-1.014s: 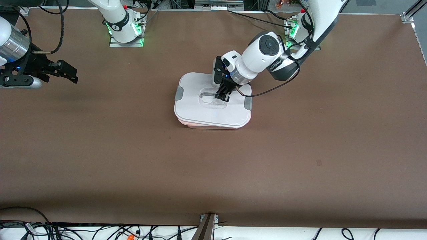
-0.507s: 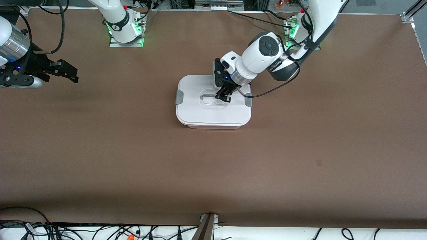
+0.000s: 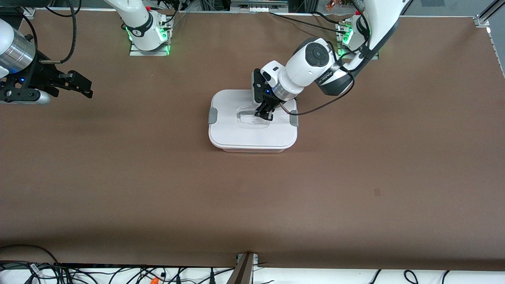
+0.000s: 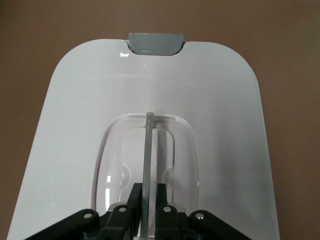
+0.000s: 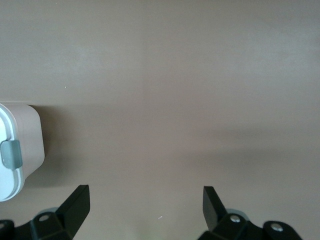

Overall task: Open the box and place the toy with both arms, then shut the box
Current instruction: 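Open the left gripper and lift it off the lid handle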

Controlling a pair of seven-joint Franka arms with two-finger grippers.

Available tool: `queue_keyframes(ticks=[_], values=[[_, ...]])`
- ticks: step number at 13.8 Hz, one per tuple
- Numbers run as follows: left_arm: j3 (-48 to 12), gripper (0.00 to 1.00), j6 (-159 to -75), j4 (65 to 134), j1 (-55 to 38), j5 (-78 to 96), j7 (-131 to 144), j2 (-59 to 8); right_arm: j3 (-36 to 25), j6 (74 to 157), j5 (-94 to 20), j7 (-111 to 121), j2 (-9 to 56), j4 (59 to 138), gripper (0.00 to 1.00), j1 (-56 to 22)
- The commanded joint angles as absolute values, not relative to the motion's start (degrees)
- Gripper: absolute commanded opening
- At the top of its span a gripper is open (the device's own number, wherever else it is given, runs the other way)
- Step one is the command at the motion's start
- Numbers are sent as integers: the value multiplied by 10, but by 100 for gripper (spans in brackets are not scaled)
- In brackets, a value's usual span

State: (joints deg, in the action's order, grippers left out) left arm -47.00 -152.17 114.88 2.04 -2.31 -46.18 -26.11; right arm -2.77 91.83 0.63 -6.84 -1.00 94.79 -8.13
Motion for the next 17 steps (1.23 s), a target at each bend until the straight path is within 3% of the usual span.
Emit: queue_keyframes(ticks=[1, 5, 9, 12, 17], values=[[-468, 100, -1518, 1150, 25, -37, -449, -243, -23, 905, 4, -67, -8, 935, 100, -77], [-475, 100, -1452, 1143, 57, -26, -439, -195, -24, 905, 4, -66, -7, 935, 100, -77], [-536, 100, -1220, 1068, 182, 15, -410, -143, -24, 906, 4, -67, -8, 935, 100, -77], [-527, 100, -1028, 974, 247, 7, -387, -142, -24, 905, 4, -65, -7, 935, 100, -77], [-522, 100, -959, 901, 392, -48, -394, -148, -24, 906, 4, -64, -7, 935, 100, -76]])
